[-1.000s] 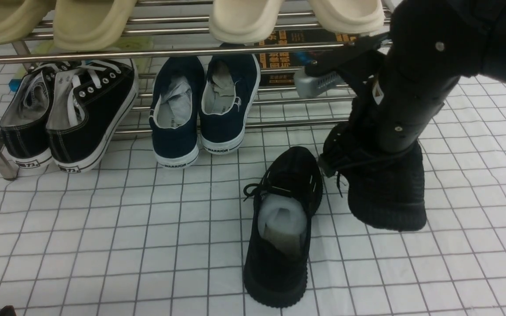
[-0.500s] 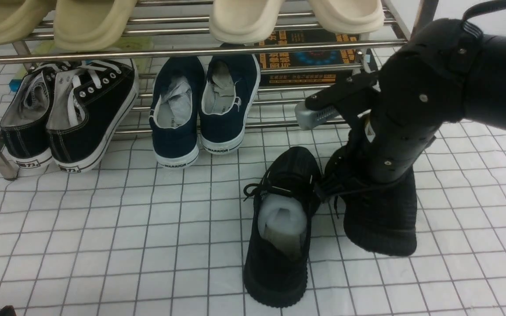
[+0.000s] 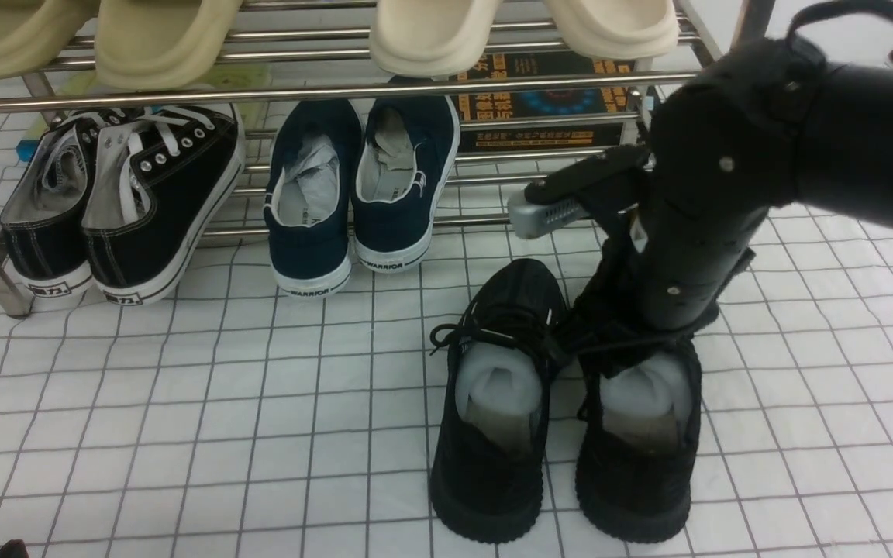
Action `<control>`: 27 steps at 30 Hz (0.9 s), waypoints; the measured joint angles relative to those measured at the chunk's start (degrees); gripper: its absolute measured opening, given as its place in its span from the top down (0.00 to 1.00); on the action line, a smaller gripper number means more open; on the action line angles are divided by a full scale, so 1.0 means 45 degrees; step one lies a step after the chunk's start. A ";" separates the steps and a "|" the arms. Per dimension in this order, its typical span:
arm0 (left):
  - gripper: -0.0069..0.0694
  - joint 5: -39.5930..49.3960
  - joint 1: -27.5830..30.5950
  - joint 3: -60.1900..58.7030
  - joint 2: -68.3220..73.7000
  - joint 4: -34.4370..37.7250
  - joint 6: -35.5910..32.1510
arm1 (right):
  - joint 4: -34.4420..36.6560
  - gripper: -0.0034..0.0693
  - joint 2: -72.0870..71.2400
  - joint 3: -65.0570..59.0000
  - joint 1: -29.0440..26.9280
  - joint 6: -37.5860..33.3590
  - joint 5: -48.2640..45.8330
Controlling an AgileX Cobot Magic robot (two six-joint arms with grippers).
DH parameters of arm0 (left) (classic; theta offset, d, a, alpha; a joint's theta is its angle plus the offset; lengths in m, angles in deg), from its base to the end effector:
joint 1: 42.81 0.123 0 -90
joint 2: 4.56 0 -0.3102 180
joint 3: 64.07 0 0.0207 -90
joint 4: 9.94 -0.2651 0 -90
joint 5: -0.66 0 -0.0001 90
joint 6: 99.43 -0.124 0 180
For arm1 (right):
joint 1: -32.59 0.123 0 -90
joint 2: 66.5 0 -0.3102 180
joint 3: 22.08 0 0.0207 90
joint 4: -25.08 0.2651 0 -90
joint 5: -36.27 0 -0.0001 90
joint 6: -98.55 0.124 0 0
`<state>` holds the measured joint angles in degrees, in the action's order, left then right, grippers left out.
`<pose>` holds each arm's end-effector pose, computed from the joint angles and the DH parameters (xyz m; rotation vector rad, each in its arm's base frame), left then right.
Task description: Take the shoes off the shelf with your hand from the white checkered tablecloth.
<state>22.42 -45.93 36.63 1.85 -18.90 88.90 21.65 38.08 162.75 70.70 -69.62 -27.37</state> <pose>0.0730 0.0032 0.1613 0.0111 1.8710 0.0165 0.3017 0.2282 0.2801 -0.6746 2.7721 0.1014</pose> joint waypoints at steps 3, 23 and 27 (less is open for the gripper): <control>0.60 0.0000 0.0000 0.0000 0.0000 0.0000 0.0000 | -0.0013 0.69 -0.1154 0.0157 0.0000 -0.0494 -0.1012; 0.60 0.0000 0.0000 0.0000 0.0000 0.0000 0.0000 | -0.0039 0.97 -0.9141 -1.0300 0.0000 0.0218 1.0511; 0.60 0.0000 0.0000 0.0000 0.0000 0.0000 0.0000 | -0.0053 0.97 -0.9220 -1.0866 0.0000 0.0231 1.0762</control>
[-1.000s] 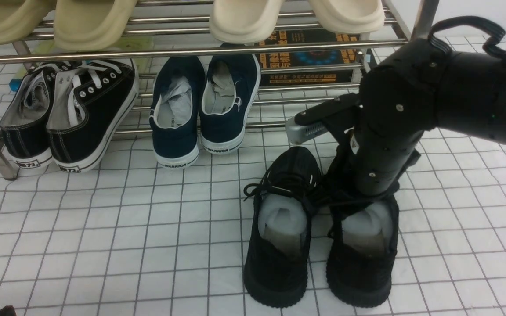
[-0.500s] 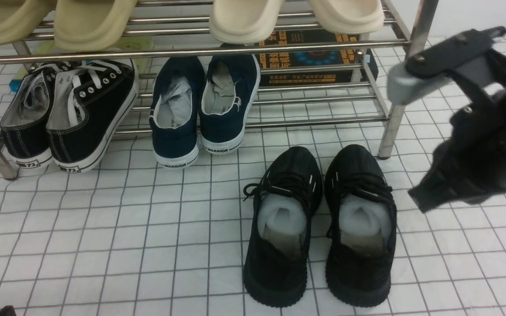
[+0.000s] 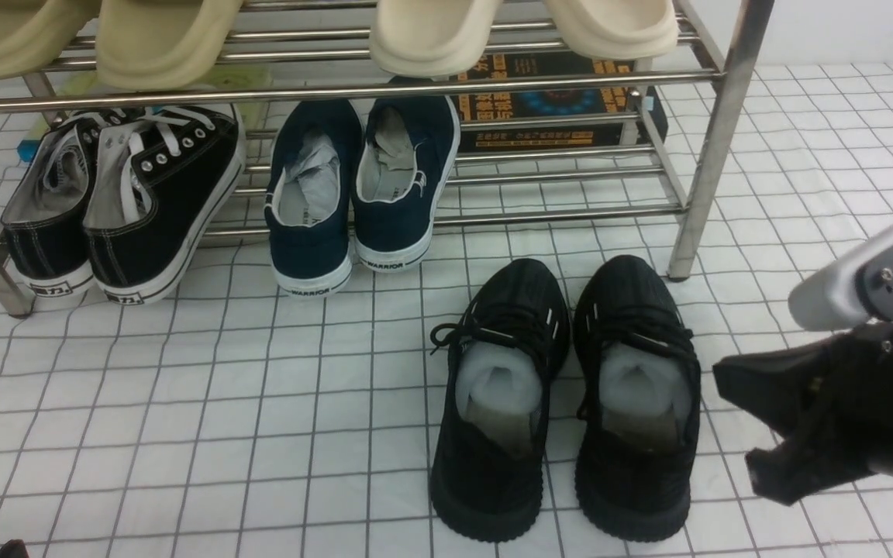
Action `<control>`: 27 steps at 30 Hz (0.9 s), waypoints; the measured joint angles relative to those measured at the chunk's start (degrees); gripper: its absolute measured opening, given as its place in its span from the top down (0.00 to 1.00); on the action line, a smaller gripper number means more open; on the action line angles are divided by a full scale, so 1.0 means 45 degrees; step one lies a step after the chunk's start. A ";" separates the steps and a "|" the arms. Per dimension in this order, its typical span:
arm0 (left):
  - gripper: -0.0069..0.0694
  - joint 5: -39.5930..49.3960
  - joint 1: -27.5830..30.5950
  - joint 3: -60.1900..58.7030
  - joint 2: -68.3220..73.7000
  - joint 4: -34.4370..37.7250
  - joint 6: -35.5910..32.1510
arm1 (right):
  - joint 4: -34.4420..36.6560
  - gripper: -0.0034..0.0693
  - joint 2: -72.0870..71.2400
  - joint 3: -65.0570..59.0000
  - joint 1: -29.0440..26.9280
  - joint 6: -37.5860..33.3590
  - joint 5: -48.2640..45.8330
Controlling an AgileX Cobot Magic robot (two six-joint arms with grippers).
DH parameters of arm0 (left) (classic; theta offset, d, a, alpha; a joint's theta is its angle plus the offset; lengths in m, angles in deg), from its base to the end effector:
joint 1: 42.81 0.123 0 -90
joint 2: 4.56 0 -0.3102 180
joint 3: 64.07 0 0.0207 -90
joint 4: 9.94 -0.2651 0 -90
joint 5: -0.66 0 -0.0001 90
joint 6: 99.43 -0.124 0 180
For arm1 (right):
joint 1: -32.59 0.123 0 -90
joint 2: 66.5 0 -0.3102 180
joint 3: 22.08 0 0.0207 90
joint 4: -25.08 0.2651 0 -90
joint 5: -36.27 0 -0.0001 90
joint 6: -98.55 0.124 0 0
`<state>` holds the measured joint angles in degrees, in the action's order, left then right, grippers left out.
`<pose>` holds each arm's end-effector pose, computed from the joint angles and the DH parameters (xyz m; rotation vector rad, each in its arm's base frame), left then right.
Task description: Take the shoes off the shelf with your hand from the white checkered tablecloth.
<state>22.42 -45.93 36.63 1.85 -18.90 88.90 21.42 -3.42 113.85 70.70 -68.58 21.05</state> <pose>0.0730 0.0032 0.1613 0.0111 1.8710 0.0165 0.1773 0.1364 0.2748 -0.5298 2.1059 0.4642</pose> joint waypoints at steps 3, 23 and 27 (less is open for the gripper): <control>0.60 0.0000 0.0000 0.0000 0.0000 0.0000 0.0000 | 0.0000 0.97 0.0000 -0.0269 0.0000 0.0016 0.0015; 0.60 0.0000 0.0000 0.0000 0.0000 0.0000 0.0000 | -0.0010 0.95 -0.1867 -0.1187 -0.0216 -0.0602 0.0223; 0.60 0.0000 0.0000 0.0000 0.0000 0.0000 0.0000 | 0.0075 0.95 -0.3676 -0.2409 -0.1516 -0.0833 0.0604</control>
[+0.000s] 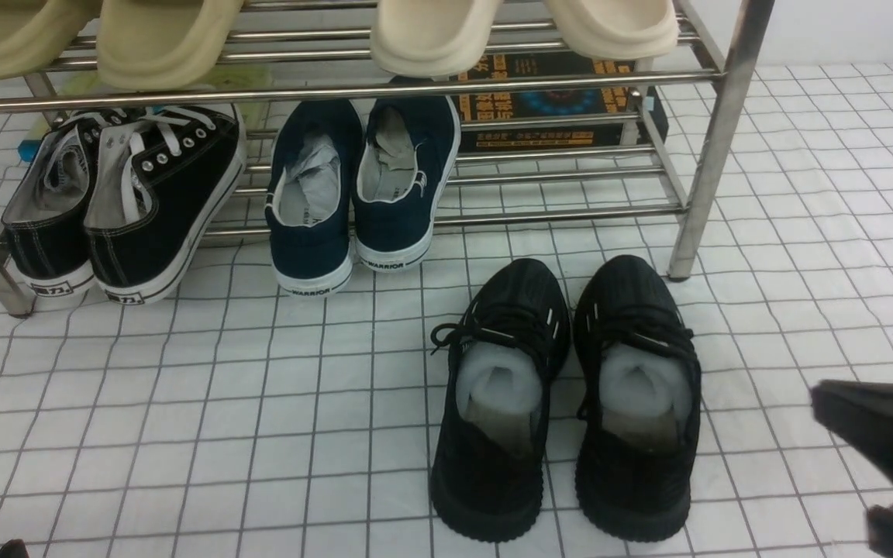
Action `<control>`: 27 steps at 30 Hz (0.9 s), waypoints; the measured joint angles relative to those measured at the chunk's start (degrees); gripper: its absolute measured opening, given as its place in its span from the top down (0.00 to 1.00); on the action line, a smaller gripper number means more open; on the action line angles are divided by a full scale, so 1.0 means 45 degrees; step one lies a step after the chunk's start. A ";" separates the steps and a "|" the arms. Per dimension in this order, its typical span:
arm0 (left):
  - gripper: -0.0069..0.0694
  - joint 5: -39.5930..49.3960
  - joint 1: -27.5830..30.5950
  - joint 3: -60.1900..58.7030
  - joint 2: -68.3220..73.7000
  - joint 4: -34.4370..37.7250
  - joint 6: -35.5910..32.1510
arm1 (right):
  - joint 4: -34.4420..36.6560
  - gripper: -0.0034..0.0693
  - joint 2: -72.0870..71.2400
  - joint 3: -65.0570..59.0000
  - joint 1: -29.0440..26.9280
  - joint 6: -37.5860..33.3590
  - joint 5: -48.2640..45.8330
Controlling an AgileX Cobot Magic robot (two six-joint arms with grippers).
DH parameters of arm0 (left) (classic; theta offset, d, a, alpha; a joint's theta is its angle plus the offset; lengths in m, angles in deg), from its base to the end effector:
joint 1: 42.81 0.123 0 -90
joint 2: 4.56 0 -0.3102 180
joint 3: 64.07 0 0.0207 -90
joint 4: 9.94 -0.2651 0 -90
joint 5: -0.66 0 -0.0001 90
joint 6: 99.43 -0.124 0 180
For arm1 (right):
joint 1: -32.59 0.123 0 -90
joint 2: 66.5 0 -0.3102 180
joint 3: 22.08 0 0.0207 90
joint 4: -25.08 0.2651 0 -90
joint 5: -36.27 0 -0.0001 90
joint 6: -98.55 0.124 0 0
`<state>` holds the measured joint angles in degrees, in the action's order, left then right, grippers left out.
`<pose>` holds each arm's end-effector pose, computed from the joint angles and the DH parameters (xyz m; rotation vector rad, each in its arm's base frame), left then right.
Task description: Take the shoes off the shelf with your hand from the white checkered tablecloth.
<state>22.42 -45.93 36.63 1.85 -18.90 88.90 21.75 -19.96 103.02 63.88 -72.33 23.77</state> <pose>0.0730 0.0032 0.1613 0.0111 1.8710 0.0165 0.1408 0.0838 0.2655 -0.4345 1.9636 0.4048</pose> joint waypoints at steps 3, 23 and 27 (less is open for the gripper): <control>0.60 0.0000 0.0000 0.0000 0.0000 0.0000 0.0000 | 0.0407 0.95 -0.2488 -0.1804 -0.2358 0.0000 -0.0081; 0.60 0.0000 0.0000 0.0000 0.0000 0.0000 0.0000 | 0.0491 0.92 -0.8880 -0.5270 -0.6857 -0.0208 -0.2197; 0.60 0.0000 0.0000 0.0000 0.0000 0.0000 0.0000 | 0.0478 0.91 -0.8891 -0.5270 -0.7202 -0.0303 -0.2209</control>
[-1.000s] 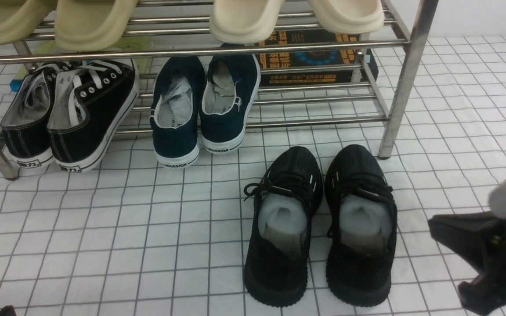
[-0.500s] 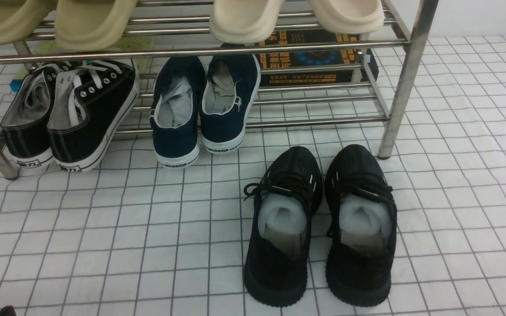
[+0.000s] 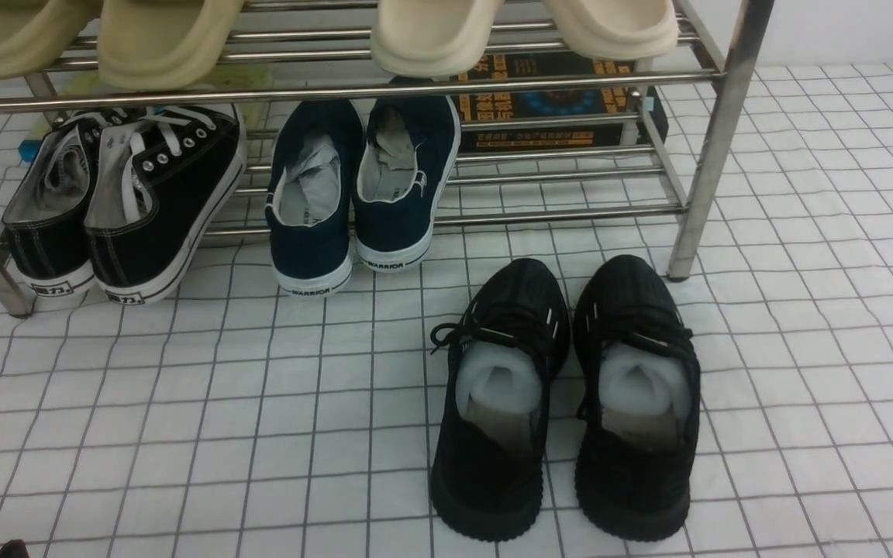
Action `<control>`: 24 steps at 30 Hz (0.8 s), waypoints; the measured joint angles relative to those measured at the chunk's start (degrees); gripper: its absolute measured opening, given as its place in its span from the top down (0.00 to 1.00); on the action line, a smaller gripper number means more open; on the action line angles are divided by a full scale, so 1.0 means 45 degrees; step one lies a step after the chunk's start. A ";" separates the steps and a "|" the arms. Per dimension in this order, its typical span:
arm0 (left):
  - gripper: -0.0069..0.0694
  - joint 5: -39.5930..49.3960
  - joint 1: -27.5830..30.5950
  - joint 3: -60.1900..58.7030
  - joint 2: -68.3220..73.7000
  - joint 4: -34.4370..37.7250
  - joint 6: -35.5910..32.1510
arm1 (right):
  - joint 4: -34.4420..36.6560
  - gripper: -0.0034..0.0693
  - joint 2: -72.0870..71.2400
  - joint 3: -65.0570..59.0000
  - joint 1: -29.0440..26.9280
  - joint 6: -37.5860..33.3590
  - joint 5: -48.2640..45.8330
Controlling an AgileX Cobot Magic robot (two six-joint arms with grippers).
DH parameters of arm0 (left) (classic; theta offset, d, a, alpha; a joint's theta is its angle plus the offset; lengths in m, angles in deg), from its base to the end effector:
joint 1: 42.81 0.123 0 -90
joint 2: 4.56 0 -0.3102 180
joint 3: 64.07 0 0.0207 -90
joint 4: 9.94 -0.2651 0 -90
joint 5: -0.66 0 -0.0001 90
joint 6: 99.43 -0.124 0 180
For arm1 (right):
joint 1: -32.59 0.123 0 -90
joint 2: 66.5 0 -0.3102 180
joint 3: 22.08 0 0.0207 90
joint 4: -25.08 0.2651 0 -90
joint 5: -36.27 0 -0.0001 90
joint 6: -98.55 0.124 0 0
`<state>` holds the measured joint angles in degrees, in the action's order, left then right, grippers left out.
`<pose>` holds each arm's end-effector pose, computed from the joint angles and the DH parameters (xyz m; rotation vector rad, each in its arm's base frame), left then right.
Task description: Take the shoes off the shelf with your hand from the white checkered tablecloth.
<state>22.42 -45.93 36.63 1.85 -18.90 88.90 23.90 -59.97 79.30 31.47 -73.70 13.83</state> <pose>0.0730 0.0032 0.1613 0.0111 1.8710 0.0165 0.0724 -0.0024 0.1638 0.1328 1.8734 0.0591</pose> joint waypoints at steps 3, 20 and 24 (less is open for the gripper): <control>0.60 0.0000 0.0000 0.0000 0.0000 0.0000 0.0000 | 0.0000 0.91 0.0006 0.0000 0.0000 0.0001 0.0001; 0.60 0.0000 0.0000 0.0000 0.0000 0.0000 0.0000 | 0.0000 0.89 0.0006 0.0000 0.0800 -0.0027 0.0001; 0.60 0.0000 0.0000 0.0000 0.0000 0.0000 0.0000 | 0.0000 0.88 0.0006 0.0000 0.0800 -0.0027 0.0001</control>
<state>22.42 -45.93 36.63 1.85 -18.90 88.90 23.90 -59.94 79.30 35.07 -73.82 13.83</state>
